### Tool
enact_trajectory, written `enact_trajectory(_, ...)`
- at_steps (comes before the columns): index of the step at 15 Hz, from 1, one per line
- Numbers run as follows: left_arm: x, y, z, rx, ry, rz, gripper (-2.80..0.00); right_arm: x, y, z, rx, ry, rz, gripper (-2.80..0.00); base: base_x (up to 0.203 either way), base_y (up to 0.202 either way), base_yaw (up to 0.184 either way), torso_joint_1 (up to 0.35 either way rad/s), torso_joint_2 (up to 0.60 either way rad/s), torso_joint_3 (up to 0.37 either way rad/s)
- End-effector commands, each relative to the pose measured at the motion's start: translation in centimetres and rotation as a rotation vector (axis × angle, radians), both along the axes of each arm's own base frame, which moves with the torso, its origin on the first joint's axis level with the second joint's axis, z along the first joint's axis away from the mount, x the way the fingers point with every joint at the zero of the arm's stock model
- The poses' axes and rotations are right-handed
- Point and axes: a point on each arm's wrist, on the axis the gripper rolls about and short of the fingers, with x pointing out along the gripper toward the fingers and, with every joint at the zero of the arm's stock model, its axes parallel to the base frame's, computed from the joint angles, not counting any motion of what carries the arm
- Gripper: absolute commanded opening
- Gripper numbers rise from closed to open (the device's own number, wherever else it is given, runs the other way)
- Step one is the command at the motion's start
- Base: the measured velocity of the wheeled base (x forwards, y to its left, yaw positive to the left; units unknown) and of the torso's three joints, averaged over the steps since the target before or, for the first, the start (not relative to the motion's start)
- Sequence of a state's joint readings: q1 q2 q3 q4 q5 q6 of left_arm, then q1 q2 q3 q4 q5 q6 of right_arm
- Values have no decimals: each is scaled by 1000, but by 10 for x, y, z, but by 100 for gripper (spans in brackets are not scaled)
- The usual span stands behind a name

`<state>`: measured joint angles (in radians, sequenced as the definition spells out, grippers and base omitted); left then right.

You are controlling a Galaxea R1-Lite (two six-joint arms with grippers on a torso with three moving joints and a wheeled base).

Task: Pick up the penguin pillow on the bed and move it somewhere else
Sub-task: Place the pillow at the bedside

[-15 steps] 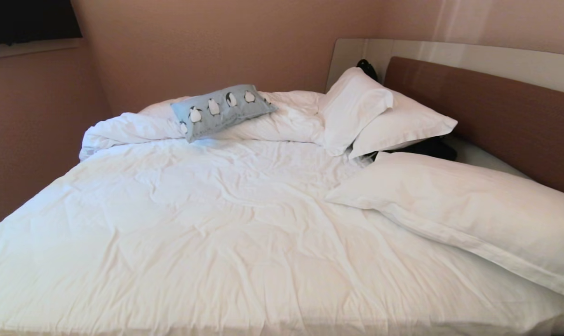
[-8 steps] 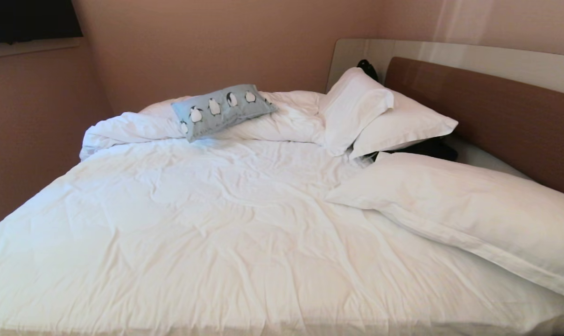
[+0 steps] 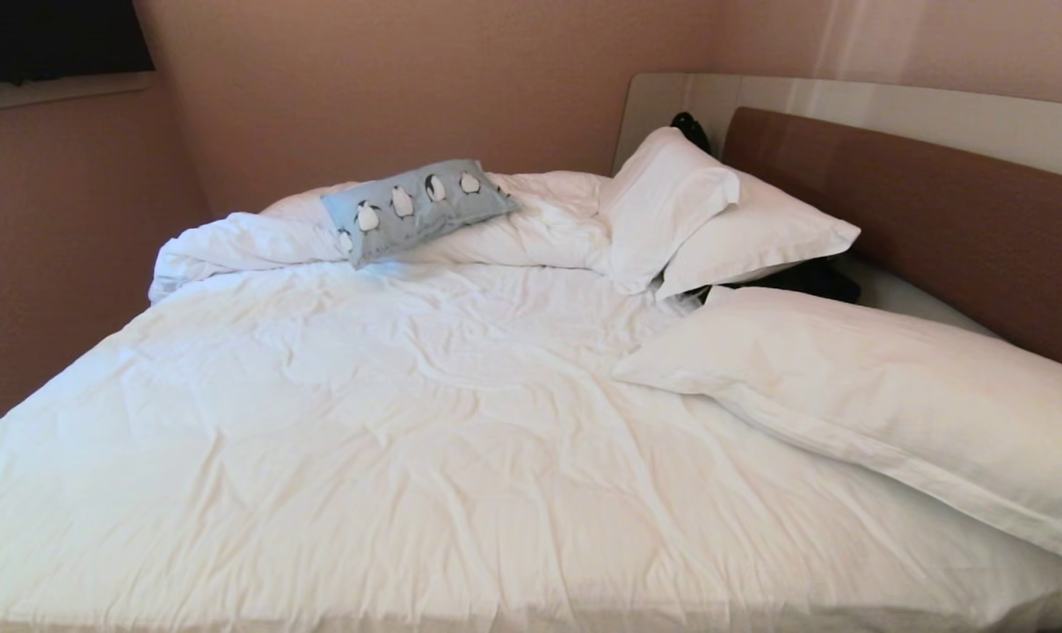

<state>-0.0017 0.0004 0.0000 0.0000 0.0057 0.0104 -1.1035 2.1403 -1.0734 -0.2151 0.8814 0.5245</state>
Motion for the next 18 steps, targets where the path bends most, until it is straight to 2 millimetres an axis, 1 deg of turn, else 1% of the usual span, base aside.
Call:
enact_trajectory(1,0,0,0,0,1,1,-280,-10,5,-2,-140,42,42,0,0,0,0,0,0,0)
enact_trajectory(3,0,0,0,0,3,1,-280,-18,4,-2,-139,41,27,0,0,0,0,0,0,0)
enact_trajectory(7,0,0,0,1,0,1,-280,-25,-3,0,-144,35,2,0,0,0,0,0,0,0)
enact_trajectory(12,0,0,0,-17,-2,-1,-280,-28,-12,3,-154,29,-22,0,0,0,0,0,0,0)
enact_trajectory(14,0,0,0,-17,-2,-1,-280,-30,-15,-1,-160,37,-31,0,0,0,0,0,0,0)
enact_trajectory(15,0,0,0,-17,0,-1,-280,-35,-18,-3,-163,39,-43,0,0,0,0,0,0,0)
enact_trajectory(18,0,0,0,-17,0,-1,-280,-41,-26,-2,-193,40,-53,0,153,0,0,4,-1,4)
